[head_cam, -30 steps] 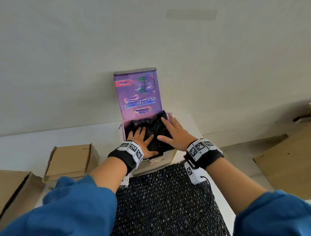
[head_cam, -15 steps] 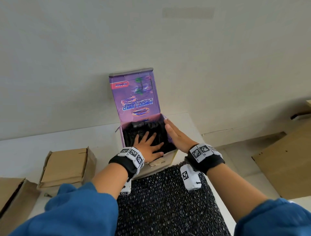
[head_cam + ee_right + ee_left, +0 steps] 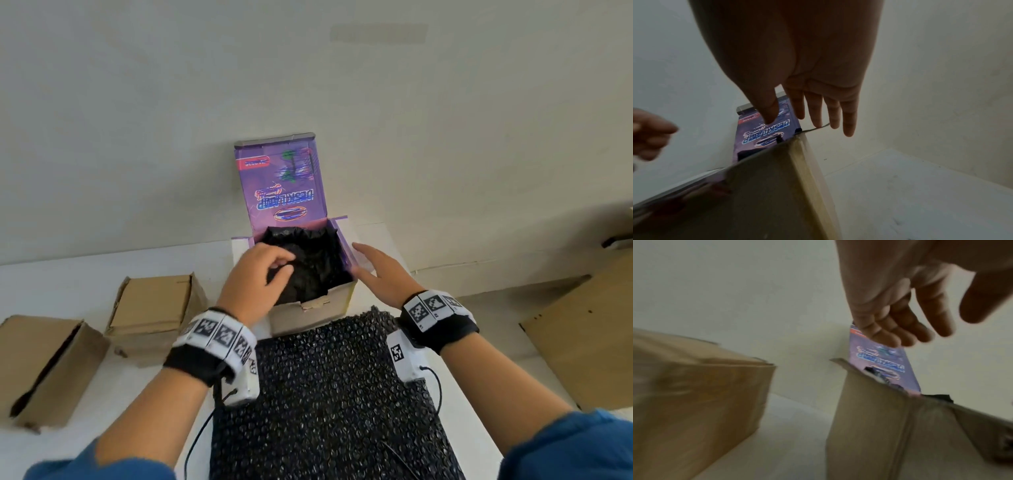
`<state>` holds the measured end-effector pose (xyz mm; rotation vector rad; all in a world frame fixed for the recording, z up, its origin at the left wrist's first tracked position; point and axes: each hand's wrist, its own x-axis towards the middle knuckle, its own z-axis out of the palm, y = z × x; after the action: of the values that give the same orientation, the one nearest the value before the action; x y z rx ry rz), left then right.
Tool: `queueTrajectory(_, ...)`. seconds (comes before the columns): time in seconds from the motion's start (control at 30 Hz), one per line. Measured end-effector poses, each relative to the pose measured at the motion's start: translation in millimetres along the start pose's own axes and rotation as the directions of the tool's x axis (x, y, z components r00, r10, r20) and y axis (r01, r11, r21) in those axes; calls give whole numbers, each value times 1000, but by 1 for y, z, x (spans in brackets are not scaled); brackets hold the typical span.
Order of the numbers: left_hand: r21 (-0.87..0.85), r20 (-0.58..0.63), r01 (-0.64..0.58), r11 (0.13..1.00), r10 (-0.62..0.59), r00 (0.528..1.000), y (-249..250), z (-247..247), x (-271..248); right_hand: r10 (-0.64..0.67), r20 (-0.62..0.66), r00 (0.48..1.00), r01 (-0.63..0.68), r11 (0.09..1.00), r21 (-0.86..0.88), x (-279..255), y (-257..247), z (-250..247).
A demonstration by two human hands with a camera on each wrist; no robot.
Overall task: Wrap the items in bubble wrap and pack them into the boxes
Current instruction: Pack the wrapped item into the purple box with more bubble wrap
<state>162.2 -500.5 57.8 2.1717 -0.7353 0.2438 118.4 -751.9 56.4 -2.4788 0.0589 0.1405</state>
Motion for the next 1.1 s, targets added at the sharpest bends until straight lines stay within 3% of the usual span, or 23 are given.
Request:
queueTrajectory(0.07, 42, -100, 77, 996, -73, 992, 0, -8, -40, -32, -69, 997, 30, 999, -37, -20, 10, 7)
queueTrajectory(0.17, 129, -74, 320, 939, -313, 947, -14, -5, -101, -77, -146, 986, 66, 995, -79, -57, 19, 23)
queueTrajectory(0.23, 210, 28, 524, 826, -540, 841, -27, 4, -135, -44, -78, 996, 36, 994, -107, -83, 23, 39)
queueTrajectory(0.3, 309, 94, 638, 706, -690, 718, -36, 12, -160, 19, 49, 999, -10, 982, -191, -105, 28, 57)
queueTrajectory(0.37, 375, 102, 693, 616, -770, 630, -38, 19, -177, 112, 196, 974, -51, 956, -290, -124, 32, 74)
queueTrajectory(0.43, 432, 104, 711, 555, -814, 572, -35, 24, -187, 198, 311, 929, -73, 926, -371, -137, 35, 89)
queueTrajectory(0.5, 464, 109, 720, 516, -840, 531, -34, 28, -195, 228, 354, 907, -57, 899, -434, -147, 38, 103)
queueTrajectory(0.57, 483, 110, 727, 487, -858, 501, -32, 31, -201, 226, 329, 917, -33, 865, -501, -155, 41, 115)
queueTrajectory(0.67, 477, 92, 745, 466, -870, 485, -31, 30, -208, 196, 275, 941, -2, 818, -575, -164, 42, 124)
queueTrajectory(0.83, 422, 87, 730, 538, -825, 558, -11, 18, -205, 155, 243, 958, 14, 816, -578, -167, 46, 127)
queueTrajectory(0.93, 93, 281, 790, 607, -777, 564, 9, 9, -194, 134, 230, 964, 17, 831, -556, -170, 47, 127)
queueTrajectory(1.0, -222, 441, 846, 485, -723, 531, 38, 5, -183, 120, 208, 971, 5, 856, -516, -172, 48, 128)
queueTrajectory(1.03, -328, 503, 847, 418, -682, 531, 53, 6, -177, 115, 202, 973, -7, 883, -469, -173, 49, 127)
queueTrajectory(1.1, -427, 564, 828, 363, -609, 558, 79, 14, -166, 146, 193, 970, -85, 952, -293, -173, 48, 119)
